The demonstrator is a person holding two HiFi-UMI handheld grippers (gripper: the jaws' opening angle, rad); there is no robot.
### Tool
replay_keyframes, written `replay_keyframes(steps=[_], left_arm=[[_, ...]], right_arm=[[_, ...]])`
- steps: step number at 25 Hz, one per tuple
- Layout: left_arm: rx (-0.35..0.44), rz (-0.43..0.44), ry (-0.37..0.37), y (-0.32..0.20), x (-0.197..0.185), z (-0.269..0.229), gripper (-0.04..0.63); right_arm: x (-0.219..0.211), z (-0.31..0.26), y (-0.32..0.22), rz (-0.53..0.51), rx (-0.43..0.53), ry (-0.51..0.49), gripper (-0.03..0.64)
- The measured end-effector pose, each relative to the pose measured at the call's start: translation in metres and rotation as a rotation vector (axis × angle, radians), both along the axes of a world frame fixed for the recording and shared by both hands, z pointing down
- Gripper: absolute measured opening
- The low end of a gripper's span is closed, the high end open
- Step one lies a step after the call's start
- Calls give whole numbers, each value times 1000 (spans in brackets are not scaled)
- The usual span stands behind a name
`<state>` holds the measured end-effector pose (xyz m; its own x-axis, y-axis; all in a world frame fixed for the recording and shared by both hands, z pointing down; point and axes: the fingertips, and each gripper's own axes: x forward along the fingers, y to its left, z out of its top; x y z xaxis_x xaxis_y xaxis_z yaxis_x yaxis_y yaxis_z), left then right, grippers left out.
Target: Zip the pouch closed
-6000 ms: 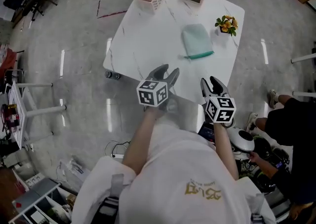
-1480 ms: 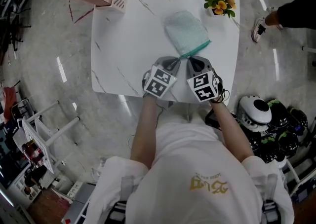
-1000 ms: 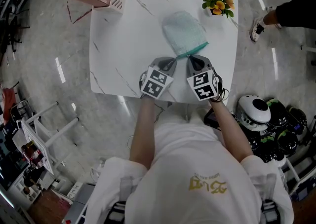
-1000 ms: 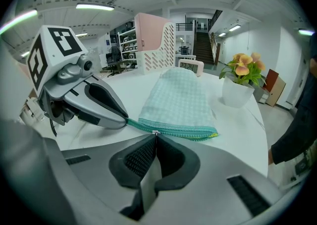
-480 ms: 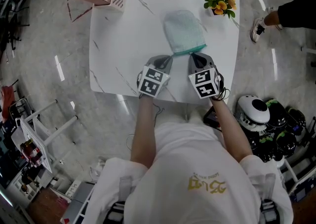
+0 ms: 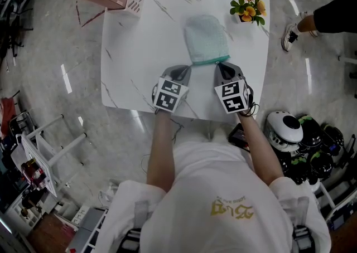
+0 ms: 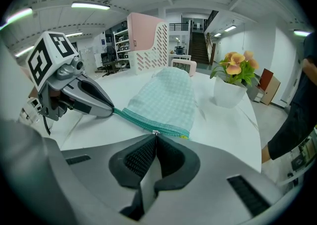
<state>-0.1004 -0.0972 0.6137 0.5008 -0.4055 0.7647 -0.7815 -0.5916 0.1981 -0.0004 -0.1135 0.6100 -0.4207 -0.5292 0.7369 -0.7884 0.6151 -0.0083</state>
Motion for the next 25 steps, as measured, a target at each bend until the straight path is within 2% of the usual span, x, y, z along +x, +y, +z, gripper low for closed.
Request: replay_keyframes(steps=[11, 19, 25], left_arm=[[3, -29, -7, -6, -11, 0, 37], [45, -53, -12, -8, -13, 0, 59], [39, -70, 7, -7, -13, -2, 174]], right_arm=[[18, 1, -11, 57, -3, 17, 17], [21, -2, -11, 94, 5, 17, 40], [22, -11, -8, 110, 1, -45, 86]])
